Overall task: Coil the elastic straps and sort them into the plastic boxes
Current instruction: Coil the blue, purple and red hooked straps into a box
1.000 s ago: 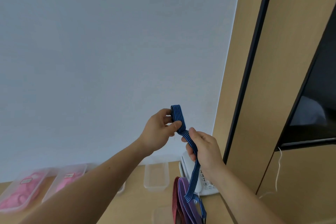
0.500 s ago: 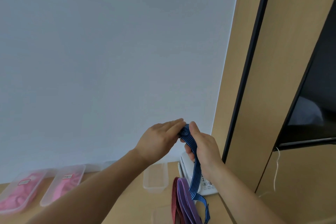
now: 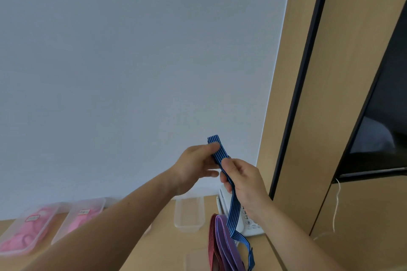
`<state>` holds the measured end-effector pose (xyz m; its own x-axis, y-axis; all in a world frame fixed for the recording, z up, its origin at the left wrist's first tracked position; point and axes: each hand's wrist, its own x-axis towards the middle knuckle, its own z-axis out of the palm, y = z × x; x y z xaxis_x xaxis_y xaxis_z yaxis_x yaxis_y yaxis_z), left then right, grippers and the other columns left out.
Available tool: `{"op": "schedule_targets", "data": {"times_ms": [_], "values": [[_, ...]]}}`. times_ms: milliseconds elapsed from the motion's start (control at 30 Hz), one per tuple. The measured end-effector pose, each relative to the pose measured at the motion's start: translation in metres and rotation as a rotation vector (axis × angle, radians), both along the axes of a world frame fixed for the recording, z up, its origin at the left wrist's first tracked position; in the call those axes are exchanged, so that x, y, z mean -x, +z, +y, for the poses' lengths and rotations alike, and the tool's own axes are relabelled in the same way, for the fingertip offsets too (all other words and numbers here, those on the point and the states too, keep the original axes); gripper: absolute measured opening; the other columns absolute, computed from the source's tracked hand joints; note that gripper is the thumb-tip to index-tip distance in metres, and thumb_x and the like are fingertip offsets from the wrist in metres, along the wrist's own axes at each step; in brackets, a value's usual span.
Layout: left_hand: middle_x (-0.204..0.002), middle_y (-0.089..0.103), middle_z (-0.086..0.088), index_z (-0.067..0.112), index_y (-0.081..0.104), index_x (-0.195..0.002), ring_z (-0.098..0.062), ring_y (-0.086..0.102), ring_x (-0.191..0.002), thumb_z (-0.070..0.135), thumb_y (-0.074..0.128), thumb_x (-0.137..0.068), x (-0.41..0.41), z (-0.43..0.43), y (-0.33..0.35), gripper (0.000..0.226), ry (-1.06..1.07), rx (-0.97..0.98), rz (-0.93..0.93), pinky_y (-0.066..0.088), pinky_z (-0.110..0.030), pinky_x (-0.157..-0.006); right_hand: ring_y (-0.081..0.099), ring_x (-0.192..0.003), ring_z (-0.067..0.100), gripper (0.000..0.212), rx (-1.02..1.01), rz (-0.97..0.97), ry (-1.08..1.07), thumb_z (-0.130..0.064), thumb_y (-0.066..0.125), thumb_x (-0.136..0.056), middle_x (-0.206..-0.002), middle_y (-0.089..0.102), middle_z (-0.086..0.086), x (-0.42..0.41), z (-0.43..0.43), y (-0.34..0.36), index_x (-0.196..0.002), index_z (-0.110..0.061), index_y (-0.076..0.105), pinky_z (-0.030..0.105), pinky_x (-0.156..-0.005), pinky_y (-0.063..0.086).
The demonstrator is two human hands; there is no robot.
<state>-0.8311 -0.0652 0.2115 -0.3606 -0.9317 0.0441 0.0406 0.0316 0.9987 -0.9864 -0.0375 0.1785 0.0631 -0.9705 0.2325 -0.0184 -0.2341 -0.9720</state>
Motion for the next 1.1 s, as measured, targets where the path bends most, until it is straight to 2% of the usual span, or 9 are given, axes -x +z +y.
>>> {"op": "schedule_targets", "data": {"times_ms": [100,267,367,600,733,833,967,1033,1100], "values": [[-0.109,0.074,-0.008,0.003,0.060,-0.118,-0.031,0.070,-0.100,0.021,0.057,-0.099,0.000,0.002,0.001,0.027,0.057,0.095,0.003,0.050,-0.050,-0.100,0.046,-0.046,0.012,0.038,-0.017,0.029,-0.048,-0.039,0.058,-0.096,-0.058,0.061,0.000,-0.001,0.001,0.000,-0.076,-0.007,0.066,0.021,-0.047,0.039],[-0.105,0.076,-0.007,0.014,0.059,-0.118,-0.025,0.073,-0.088,0.015,0.060,-0.098,-0.001,0.001,0.005,0.021,0.084,0.219,-0.064,0.058,-0.031,-0.078,0.047,-0.045,0.014,0.040,-0.073,0.025,-0.091,-0.041,0.062,-0.093,-0.053,0.060,0.002,0.002,0.002,-0.003,-0.075,-0.006,0.069,0.023,-0.046,0.040],[-0.099,0.077,-0.004,0.019,0.062,-0.114,-0.022,0.074,-0.085,0.017,0.061,-0.097,-0.002,-0.001,0.005,0.017,0.106,0.298,-0.122,0.059,-0.029,-0.074,0.047,-0.045,0.015,0.041,-0.083,0.018,-0.083,-0.042,0.060,-0.094,-0.053,0.060,0.003,0.005,0.003,-0.002,-0.077,-0.005,0.069,0.024,-0.047,0.040],[-0.104,0.070,0.015,0.027,0.058,-0.128,0.005,0.070,-0.083,0.024,0.063,-0.095,0.000,-0.002,-0.009,0.033,0.303,0.666,-0.467,0.050,-0.011,-0.073,0.047,-0.043,0.016,0.054,-0.120,-0.004,-0.065,-0.048,0.049,-0.098,-0.053,0.059,0.005,0.006,0.004,0.003,-0.084,0.000,0.068,0.022,-0.045,0.040],[-0.105,0.071,0.011,0.025,0.055,-0.130,-0.005,0.070,-0.089,0.025,0.061,-0.096,-0.001,0.000,-0.014,0.034,0.313,0.956,-0.664,0.054,-0.025,-0.079,0.050,-0.043,0.017,0.063,-0.173,-0.031,-0.069,-0.057,0.047,-0.096,-0.055,0.062,0.009,0.005,0.004,0.006,-0.081,0.001,0.069,0.022,-0.044,0.042],[-0.104,0.073,0.000,0.013,0.062,-0.129,-0.021,0.071,-0.082,0.013,0.065,-0.091,-0.004,-0.002,-0.022,0.038,0.374,1.233,-0.769,0.058,-0.038,-0.065,0.053,-0.046,0.018,0.069,-0.229,-0.060,-0.046,-0.065,0.045,-0.092,-0.059,0.064,0.011,0.004,0.003,0.008,-0.082,-0.002,0.071,0.024,-0.045,0.044],[-0.106,0.071,-0.012,0.011,0.060,-0.127,-0.029,0.069,-0.077,-0.003,0.064,-0.082,-0.008,-0.010,-0.033,0.048,0.421,1.602,-0.887,0.057,-0.034,-0.055,0.054,-0.049,0.018,0.068,-0.260,-0.064,-0.024,-0.069,0.048,-0.089,-0.061,0.065,0.010,0.002,0.001,0.004,-0.081,-0.006,0.072,0.025,-0.046,0.044],[-0.112,0.071,-0.015,0.009,0.066,-0.126,-0.031,0.071,-0.087,-0.007,0.072,-0.077,-0.010,-0.014,-0.039,0.052,0.447,1.619,-0.903,0.058,-0.034,-0.063,0.053,-0.048,0.017,0.063,-0.253,-0.075,-0.016,-0.066,0.050,-0.089,-0.061,0.063,0.008,0.002,0.000,0.000,-0.079,-0.007,0.072,0.024,-0.047,0.043],[-0.125,0.067,-0.010,0.013,0.061,-0.133,-0.025,0.069,-0.102,-0.004,0.069,-0.082,-0.008,-0.012,-0.042,0.055,0.431,1.374,-0.793,0.058,-0.030,-0.077,0.051,-0.048,0.016,0.059,-0.234,-0.099,-0.014,-0.062,0.054,-0.090,-0.060,0.061,0.005,0.004,0.000,-0.002,-0.083,-0.005,0.071,0.023,-0.048,0.042]]}}
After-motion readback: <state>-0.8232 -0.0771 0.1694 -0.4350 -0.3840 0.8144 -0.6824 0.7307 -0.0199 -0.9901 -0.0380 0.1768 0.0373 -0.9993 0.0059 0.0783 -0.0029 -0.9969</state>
